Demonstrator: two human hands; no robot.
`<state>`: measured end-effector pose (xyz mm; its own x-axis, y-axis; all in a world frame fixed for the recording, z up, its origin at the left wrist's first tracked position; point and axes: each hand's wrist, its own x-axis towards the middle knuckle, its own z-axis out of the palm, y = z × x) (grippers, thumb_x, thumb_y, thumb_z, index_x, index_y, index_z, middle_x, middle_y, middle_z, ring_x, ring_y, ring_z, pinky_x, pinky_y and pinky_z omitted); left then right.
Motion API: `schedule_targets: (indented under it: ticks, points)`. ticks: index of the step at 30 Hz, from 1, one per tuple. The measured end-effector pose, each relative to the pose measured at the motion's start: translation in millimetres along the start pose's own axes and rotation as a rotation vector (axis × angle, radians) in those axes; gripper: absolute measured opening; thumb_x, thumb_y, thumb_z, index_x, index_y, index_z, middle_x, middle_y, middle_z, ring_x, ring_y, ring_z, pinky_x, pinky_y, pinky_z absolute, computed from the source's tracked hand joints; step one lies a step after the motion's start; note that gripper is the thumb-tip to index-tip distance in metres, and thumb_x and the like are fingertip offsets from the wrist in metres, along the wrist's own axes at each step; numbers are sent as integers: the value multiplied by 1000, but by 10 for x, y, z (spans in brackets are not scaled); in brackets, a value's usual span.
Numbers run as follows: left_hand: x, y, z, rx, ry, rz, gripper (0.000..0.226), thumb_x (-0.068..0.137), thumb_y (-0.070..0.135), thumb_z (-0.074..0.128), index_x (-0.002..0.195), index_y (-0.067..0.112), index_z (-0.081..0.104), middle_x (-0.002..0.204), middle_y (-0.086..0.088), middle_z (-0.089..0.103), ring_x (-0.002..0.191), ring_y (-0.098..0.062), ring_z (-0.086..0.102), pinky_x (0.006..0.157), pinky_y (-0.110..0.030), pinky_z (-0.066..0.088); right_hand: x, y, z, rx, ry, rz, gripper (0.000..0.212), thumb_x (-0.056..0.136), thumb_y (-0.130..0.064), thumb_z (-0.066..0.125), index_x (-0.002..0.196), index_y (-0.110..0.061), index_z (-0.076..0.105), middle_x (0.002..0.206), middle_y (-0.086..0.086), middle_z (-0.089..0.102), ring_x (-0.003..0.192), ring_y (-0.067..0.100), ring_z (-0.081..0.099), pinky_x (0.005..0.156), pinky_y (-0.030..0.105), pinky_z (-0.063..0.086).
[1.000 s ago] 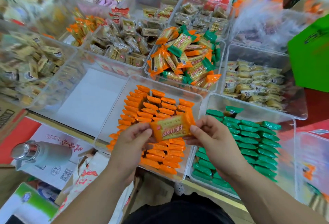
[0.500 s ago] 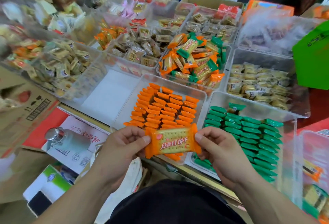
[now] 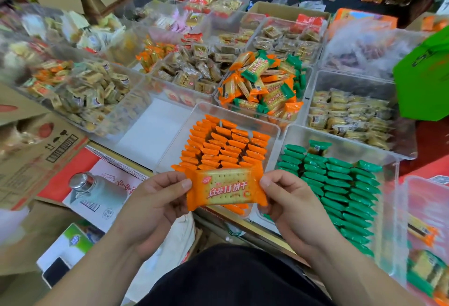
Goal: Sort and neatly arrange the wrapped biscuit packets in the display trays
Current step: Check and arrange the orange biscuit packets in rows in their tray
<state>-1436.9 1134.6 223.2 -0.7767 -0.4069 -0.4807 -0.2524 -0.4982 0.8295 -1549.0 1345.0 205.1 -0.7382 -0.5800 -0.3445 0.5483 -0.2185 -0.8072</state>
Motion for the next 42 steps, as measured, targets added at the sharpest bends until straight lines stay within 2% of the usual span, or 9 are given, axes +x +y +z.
schedule_targets:
  ticks: [4, 10, 14, 18, 21, 26, 30, 37, 42]
  points:
    - [-152, 134, 70, 43, -80, -14, 37, 63, 18, 85, 90, -3, 71, 86, -25, 61, 65, -28, 57, 58, -32, 50, 63, 109, -53, 217, -60, 339, 11, 79, -14, 72, 82, -6, 65, 71, 11, 66, 51, 11, 55, 47, 19, 44]
    - [-248, 203, 160, 30, -28, -12, 18, 68, 9, 75, 84, 6, 70, 67, -17, 62, 52, -20, 56, 47, -26, 48, 147, 197, -84, 258, -158, 414, 72, 47, -20, 101, 106, -4, 64, 87, 15, 64, 55, 12, 52, 46, 21, 47]
    - [-273, 164, 146, 25, 24, 42, 39, 70, 3, 76, 107, 16, 68, 66, -15, 59, 55, -21, 55, 52, -28, 50, 147, 169, -100, 329, -184, 351, 58, 51, -12, 99, 97, -15, 64, 93, 15, 64, 56, 14, 52, 49, 21, 48]
    - [-269, 119, 123, 57, 87, 107, 21, 72, 7, 66, 89, 6, 78, 78, -21, 68, 64, -25, 64, 59, -28, 57, 132, 170, -83, 339, -164, 331, 22, 77, 0, 74, 98, -1, 69, 78, 15, 61, 58, 17, 56, 53, 25, 52]
    - [-290, 144, 78, 149, 72, 161, 28, 71, -5, 73, 98, 1, 76, 84, -25, 72, 73, -32, 72, 65, -28, 59, 131, 143, -126, 318, -159, 313, 28, 75, 15, 65, 100, 6, 73, 79, 19, 64, 62, 20, 61, 57, 26, 57]
    - [-297, 216, 58, 431, 143, 212, 15, 88, -1, 67, 76, 4, 75, 65, -19, 67, 53, -27, 63, 48, -28, 49, 146, 62, -67, 32, -169, 279, 11, 74, -6, 82, 80, -2, 73, 68, 12, 57, 53, 13, 52, 46, 20, 43]
    - [-229, 252, 10, 277, 118, -48, 25, 79, 13, 71, 54, 11, 64, 56, -11, 49, 43, -18, 40, 46, -26, 29, 212, 58, -63, 158, -217, 412, 27, 78, -11, 80, 65, -8, 56, 60, 3, 45, 47, 8, 37, 45, 19, 22]
    - [-75, 199, -7, 102, 61, -185, 19, 72, 13, 71, 58, 8, 60, 55, -9, 45, 41, -15, 36, 42, -22, 27, 293, 134, -64, 332, -212, 500, 23, 74, -12, 87, 77, -10, 64, 49, -4, 36, 39, 5, 30, 40, 17, 18]
    - [104, 140, -17, 310, 182, -82, 17, 92, 10, 66, 78, 2, 69, 57, -14, 53, 41, -19, 40, 46, -26, 29, 414, 99, -53, 23, -62, 410, 10, 83, -17, 68, 77, -10, 64, 54, 4, 52, 37, 8, 39, 36, 19, 29]
